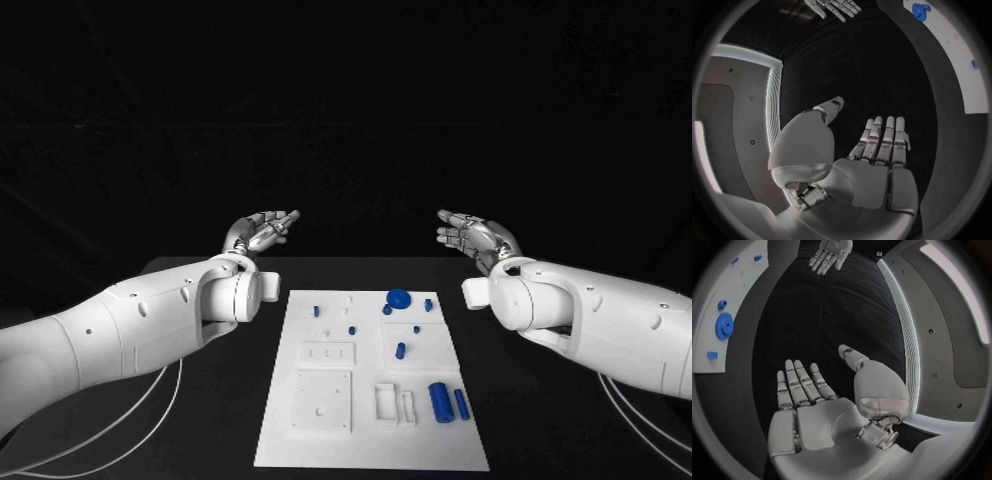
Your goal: Assemble the parts on the task board
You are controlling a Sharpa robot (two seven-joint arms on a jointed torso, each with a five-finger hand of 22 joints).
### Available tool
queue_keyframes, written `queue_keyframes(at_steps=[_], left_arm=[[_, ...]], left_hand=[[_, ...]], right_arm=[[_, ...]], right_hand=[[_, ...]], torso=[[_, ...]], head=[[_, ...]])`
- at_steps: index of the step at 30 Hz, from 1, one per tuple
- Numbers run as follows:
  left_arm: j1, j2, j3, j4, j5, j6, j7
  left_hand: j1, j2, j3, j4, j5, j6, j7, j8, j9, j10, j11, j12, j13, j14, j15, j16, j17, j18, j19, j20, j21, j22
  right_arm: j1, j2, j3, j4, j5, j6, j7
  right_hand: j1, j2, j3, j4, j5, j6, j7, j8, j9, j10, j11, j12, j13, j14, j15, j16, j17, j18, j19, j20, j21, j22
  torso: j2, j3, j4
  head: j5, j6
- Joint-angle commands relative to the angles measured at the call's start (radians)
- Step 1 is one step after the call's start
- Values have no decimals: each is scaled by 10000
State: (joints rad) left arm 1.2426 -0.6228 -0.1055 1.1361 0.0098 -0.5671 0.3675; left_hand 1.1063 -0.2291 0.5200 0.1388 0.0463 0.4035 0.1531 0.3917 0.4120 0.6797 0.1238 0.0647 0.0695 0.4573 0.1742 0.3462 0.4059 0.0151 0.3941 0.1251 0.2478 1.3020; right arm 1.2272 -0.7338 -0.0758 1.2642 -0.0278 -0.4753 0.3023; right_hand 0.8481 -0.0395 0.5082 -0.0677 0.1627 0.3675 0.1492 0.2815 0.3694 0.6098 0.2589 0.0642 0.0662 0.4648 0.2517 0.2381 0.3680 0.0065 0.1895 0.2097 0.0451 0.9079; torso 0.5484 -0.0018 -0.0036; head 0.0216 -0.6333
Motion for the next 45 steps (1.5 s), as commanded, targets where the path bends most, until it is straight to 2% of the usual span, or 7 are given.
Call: queue_keyframes(at_steps=[1, 10, 14, 21, 27, 35, 45], left_arm=[[247, 235, -106, -578, 74, 1503, -835], [465, 416, -222, -1068, 88, 1855, -1055], [466, 211, -224, -841, 2, 2156, -992], [504, -52, -224, -595, -698, 2567, -1102], [613, -554, -224, 195, -1100, 2616, -1037], [780, -1293, -219, 1570, -969, 2719, -1151], [1035, -2099, -215, 3007, -1138, 2806, -1157]], left_hand=[[154, -27, 86, 17, 60, 72, 66, 60, 55, 106, 19, 40, 13, 74, 10, 52, 55, -151, 66, 12, 42, 313], [250, 46, 51, 19, 61, 133, 169, 96, 88, 207, 115, 80, 33, 229, 166, 150, 116, -151, 91, -17, 111, 314], [415, 208, -76, -79, 63, 277, 261, 159, 129, 412, 191, 140, 60, 522, 336, 301, 191, -151, 309, -122, 275, 303], [1398, 901, -309, -1225, 225, 1576, 462, 728, 283, 1932, 398, 752, 295, 2362, 180, 1246, 502, 439, 1700, -343, 977, 279], [1657, 1327, -311, -2301, 380, 3061, 337, 1070, 231, 3987, 138, 1501, 669, 4318, -603, 2435, 964, 768, 3377, -890, 1984, 313], [1156, 1493, -99, -3039, 415, 3503, 247, 755, 76, 4400, 44, 1222, 744, 4806, -952, 3098, 1286, 610, 3876, -1358, 2700, 282], [763, 1398, -55, -3113, 366, 3571, 260, 646, 63, 5060, -227, 1478, 969, 4881, -1017, 3265, 1341, 522, 3895, -1482, 2873, 272]], right_arm=[[246, 87, -91, -474, -474, 2200, -1374], [539, 166, -214, -984, -590, 2948, -1872], [539, 407, -213, -1640, -4485, 1912, -1542], [539, 611, -211, -2019, -6650, 1948, -1489], [595, 749, -205, -1934, -9193, 2290, -1583], [823, 739, -202, -1539, -11419, 2678, -1658], [1008, 586, -201, -803, -14081, 2613, -2265]], right_hand=[[166, -23, 54, -107, 10, 97, 1095, 83, 43, 90, 10, 25, 13, 46, 18, 38, 16, -61, -37, 42, 23, -39], [1260, -283, 402, -1212, 340, 732, 1201, 547, 331, 927, 126, 218, 99, 502, 240, 386, 156, 205, 1337, -53, 325, 3439], [1616, -374, 682, -1607, 719, 1181, 1186, 746, 368, 1487, 68, 356, 127, 980, 243, 635, 224, 470, 1985, -105, 351, 3458], [2024, -549, 1201, -2017, 451, 2900, 852, 1385, 526, 3509, -667, 1053, 445, 4059, -1007, 2104, 863, 1616, 5110, -405, 1156, 3221], [2416, -659, 1333, -2204, 594, 4064, 444, 1646, 714, 4885, -1243, 1334, 758, 6837, -2225, 3330, 1830, 2539, 8100, -655, 2139, 3152], [2588, -791, 948, -2234, 657, 4517, 298, 1492, 812, 5392, -1600, 1128, 954, 8320, -2636, 4366, 2935, 2553, 9937, -1387, 3047, 3491], [2903, -960, 818, -2221, 771, 4882, 199, 1170, 763, 5721, -1733, 784, 1084, 8611, -2796, 6165, 4297, 2553, 10846, -1996, 4219, 4263]], torso=[[0, 0, 1], [0, 0, 1], [0, -9, 10], [19, -19, -21], [110, -12, -22], [444, -27, 1], [921, -75, 298]], head=[[-2, 2], [-2, 2], [13, 0], [37, -24], [29, 10], [-33, 173], [-187, 385]])
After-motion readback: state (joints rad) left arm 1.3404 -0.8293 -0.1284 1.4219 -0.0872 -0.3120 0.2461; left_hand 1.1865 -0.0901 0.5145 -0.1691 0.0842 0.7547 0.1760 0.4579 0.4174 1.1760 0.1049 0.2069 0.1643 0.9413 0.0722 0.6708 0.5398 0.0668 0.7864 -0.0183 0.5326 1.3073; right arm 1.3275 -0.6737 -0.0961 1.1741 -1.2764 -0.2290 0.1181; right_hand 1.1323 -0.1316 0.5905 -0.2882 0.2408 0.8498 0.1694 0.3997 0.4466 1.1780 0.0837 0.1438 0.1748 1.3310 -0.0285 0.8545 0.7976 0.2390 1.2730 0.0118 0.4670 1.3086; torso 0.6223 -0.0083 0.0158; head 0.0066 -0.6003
